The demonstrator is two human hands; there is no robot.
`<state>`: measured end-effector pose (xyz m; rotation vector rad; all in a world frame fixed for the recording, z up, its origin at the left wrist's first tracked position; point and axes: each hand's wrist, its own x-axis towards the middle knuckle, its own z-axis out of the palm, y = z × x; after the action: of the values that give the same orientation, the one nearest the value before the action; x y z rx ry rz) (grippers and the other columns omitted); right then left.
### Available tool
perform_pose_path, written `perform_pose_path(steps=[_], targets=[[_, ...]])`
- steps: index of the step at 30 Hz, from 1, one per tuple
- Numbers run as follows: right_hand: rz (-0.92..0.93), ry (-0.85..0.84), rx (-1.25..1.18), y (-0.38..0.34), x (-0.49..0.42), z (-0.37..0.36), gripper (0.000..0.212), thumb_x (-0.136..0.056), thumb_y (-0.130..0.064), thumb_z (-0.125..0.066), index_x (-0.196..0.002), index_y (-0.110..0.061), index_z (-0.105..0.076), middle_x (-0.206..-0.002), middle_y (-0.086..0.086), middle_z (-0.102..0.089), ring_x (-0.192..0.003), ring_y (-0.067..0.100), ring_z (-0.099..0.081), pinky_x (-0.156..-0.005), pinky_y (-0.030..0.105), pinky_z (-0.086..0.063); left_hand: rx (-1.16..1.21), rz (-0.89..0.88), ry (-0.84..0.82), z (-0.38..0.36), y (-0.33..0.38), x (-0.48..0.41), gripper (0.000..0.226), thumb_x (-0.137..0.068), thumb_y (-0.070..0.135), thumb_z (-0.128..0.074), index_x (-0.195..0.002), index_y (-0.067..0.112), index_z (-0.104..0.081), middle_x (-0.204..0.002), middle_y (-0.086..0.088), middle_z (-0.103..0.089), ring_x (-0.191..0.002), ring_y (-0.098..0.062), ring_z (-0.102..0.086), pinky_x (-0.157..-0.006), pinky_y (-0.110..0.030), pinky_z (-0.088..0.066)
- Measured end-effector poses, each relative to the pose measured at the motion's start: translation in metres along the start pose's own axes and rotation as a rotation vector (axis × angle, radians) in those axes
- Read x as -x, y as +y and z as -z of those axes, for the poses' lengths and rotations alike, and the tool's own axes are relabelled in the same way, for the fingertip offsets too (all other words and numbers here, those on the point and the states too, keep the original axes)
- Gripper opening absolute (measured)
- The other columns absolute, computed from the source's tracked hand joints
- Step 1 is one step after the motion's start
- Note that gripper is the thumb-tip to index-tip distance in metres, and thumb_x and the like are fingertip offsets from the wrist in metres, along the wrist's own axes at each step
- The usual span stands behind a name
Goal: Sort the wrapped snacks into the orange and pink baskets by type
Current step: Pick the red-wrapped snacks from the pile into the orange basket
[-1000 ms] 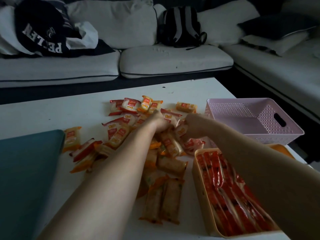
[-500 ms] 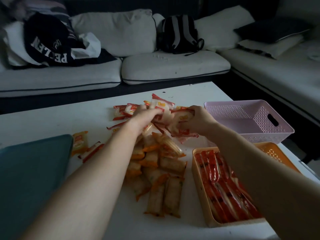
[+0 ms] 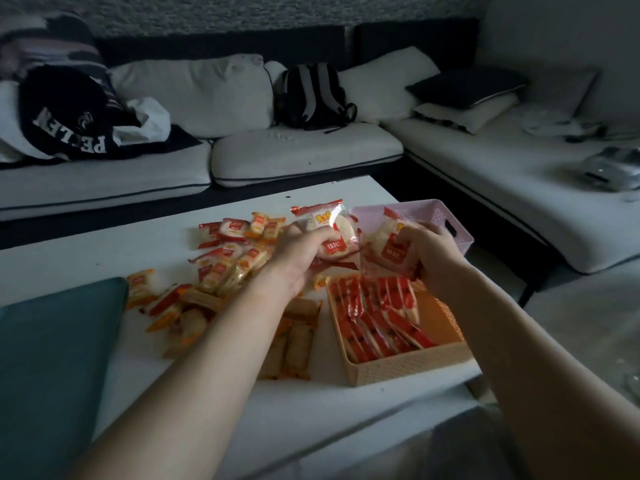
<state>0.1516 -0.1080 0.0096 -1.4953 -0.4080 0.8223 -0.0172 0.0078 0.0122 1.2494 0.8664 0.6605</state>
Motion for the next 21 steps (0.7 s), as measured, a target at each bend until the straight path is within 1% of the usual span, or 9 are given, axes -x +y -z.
perform_pose_path(steps=[2,4,7,10,13,15,17,19,21], targets=[[0.062,0.062,0.056,-0.001,0.008,0.028,0.036,-0.088,-0.005,-0.065,-0.123,-0.010,-0.056,-0.107,0.014,-0.068,-0.087,0.025,-0.073,-0.060,0.034,-0.060,-0.062,-0.022,-0.033,-0.028,-0.006,0.007,0.041,-0.062,0.023,-0.086,-0.101,0.021,-0.073,-0.096,-0.011,-0.078,-0.093,-0.032,-0.075,-0.090,-0.046,-0.059],[0.093,0.114,0.147,0.000,0.017,0.055,0.037,-0.089,-0.006,-0.068,-0.123,-0.012,-0.054,-0.106,0.008,-0.065,-0.084,0.020,-0.071,-0.053,0.027,-0.057,-0.180,-0.038,-0.036,-0.056,-0.016,0.010,0.056,-0.049,0.037,-0.089,-0.101,0.023,-0.072,-0.096,-0.005,-0.078,-0.094,-0.027,-0.074,-0.091,-0.044,-0.059],[0.104,0.162,0.348,0.007,0.021,0.086,0.047,-0.087,-0.013,-0.074,-0.128,-0.015,-0.052,-0.110,0.004,-0.061,-0.083,0.013,-0.066,-0.050,0.024,-0.054,-0.304,-0.056,-0.038,-0.095,-0.030,0.013,0.048,-0.062,0.035,-0.091,-0.102,0.023,-0.066,-0.101,0.001,-0.073,-0.096,-0.018,-0.070,-0.085,-0.032,-0.056],[0.126,0.108,0.623,0.012,0.021,0.098,0.048,-0.088,-0.031,-0.074,-0.131,-0.017,-0.057,-0.117,0.000,-0.065,-0.084,0.011,-0.064,-0.055,0.021,-0.048,-0.485,-0.075,-0.074,-0.119,-0.037,0.015,0.048,-0.075,0.047,-0.084,-0.106,0.015,-0.065,-0.098,0.000,-0.069,-0.096,-0.020,-0.065,-0.078,-0.030,-0.050],[0.260,0.122,0.860,0.009,0.018,0.101,0.050,-0.093,-0.040,-0.069,-0.134,-0.014,-0.058,-0.117,0.001,-0.064,-0.082,0.011,-0.058,-0.054,0.015,-0.038,-0.630,-0.168,0.060,-0.118,-0.034,0.008,0.061,-0.088,0.061,-0.064,-0.127,0.013,-0.066,-0.122,-0.005,-0.069,-0.110,-0.024,-0.063,-0.079,-0.028,-0.045],[0.358,0.149,0.859,0.004,0.016,0.101,0.033,-0.097,-0.032,-0.063,-0.123,-0.012,-0.065,-0.101,-0.004,-0.065,-0.071,0.006,-0.057,-0.053,0.015,-0.041,-0.614,-0.217,0.141,-0.109,-0.030,0.004,0.052,-0.092,0.056,-0.061,-0.128,0.019,-0.065,-0.124,0.001,-0.068,-0.108,-0.017,-0.061,-0.070,-0.022,-0.040],[0.409,0.150,0.912,0.003,0.013,0.100,0.021,-0.097,-0.024,-0.061,-0.111,-0.011,-0.068,-0.096,-0.003,-0.066,-0.072,0.009,-0.059,-0.060,0.023,-0.052,-0.636,-0.222,0.162,-0.102,-0.034,0.000,0.032,-0.092,0.043,-0.065,-0.115,0.021,-0.069,-0.109,0.007,-0.069,-0.098,-0.012,-0.061,-0.065,-0.018,-0.038],[0.392,0.076,1.011,0.007,0.010,0.097,0.017,-0.094,-0.019,-0.061,-0.104,-0.009,-0.070,-0.099,0.003,-0.070,-0.079,0.018,-0.065,-0.071,0.035,-0.059,-0.704,-0.250,0.119,-0.101,-0.041,0.002,0.010,-0.091,0.029,-0.068,-0.100,0.025,-0.071,-0.095,0.013,-0.067,-0.088,-0.006,-0.060,-0.061,-0.011,-0.038],[0.352,0.009,1.116,0.010,0.008,0.090,0.017,-0.091,-0.021,-0.063,-0.097,-0.008,-0.073,-0.092,0.009,-0.074,-0.075,0.024,-0.071,-0.071,0.043,-0.063,-0.784,-0.281,0.027,-0.106,-0.051,0.005,0.005,-0.090,0.024,-0.070,-0.093,0.028,-0.071,-0.091,0.014,-0.069,-0.087,-0.006,-0.063,-0.066,-0.011,-0.042]])
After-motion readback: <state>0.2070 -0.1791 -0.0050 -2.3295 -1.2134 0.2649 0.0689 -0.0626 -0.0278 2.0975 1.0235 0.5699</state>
